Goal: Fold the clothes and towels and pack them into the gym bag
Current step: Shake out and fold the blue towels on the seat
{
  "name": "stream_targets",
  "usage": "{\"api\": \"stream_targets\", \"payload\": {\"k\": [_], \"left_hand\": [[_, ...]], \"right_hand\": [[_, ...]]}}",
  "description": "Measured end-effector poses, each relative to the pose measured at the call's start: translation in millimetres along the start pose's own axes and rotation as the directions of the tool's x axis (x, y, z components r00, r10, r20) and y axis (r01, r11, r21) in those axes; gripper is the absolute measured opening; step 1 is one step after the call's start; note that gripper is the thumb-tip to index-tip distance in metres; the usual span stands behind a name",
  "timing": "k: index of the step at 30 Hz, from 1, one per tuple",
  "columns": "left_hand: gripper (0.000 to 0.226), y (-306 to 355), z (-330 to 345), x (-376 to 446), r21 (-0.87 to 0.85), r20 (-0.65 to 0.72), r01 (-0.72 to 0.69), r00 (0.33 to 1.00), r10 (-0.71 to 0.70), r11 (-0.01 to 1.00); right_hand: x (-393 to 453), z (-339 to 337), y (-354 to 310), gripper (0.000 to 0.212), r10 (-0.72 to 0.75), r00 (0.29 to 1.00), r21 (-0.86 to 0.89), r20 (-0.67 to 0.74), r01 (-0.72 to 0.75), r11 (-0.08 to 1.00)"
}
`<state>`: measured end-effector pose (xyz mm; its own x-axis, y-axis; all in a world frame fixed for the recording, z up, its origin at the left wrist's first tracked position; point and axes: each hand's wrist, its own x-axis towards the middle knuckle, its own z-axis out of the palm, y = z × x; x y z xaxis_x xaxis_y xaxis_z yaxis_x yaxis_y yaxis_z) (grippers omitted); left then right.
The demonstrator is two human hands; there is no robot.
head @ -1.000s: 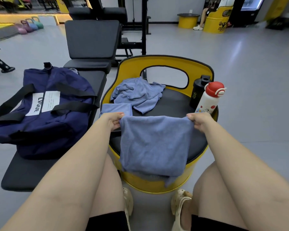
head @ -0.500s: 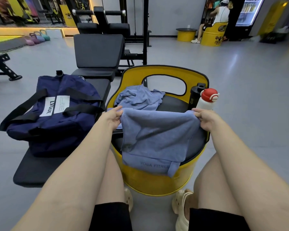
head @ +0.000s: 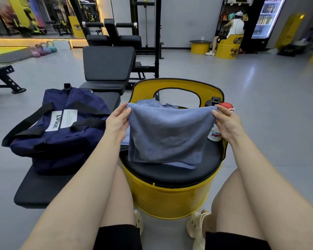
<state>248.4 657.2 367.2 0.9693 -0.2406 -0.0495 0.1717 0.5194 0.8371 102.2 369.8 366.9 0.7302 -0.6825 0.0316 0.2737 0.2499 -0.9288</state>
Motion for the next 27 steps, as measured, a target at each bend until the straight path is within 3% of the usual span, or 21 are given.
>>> {"api": "stream_targets", "payload": {"k": [8, 14, 20, 27], "left_hand": [[0.027, 27.8, 19.7, 19.2, 0.232, -0.017, -0.172, 0.983, 0.181, 0.957], [0.029, 56.7, 32.9, 24.1, 0.341, 0.021, -0.187, 0.981, 0.192, 0.921], [0.031, 66.6, 33.5, 19.2, 0.497, 0.035, -0.228, 0.969, 0.244, 0.837], [0.037, 67.1, 34.1, 14.0, 0.456, -0.037, -0.150, 0.982, 0.188, 0.877]], "right_hand": [[15.4, 9.6, -12.9, 0.024, -0.188, 0.981, -0.253, 0.037, 0.191, 0.948], [20.6, 21.4, -28.7, 0.004, -0.108, 0.993, -0.318, -0.054, 0.085, 0.944], [12.6, 14.3, -37.8, 0.027, -0.082, 0.996, -0.420, -0.045, 0.056, 0.906], [-2.4, 10.7, -40.0, 0.024, -0.255, 0.966, -0.364, -0.041, 0.223, 0.904]]}}
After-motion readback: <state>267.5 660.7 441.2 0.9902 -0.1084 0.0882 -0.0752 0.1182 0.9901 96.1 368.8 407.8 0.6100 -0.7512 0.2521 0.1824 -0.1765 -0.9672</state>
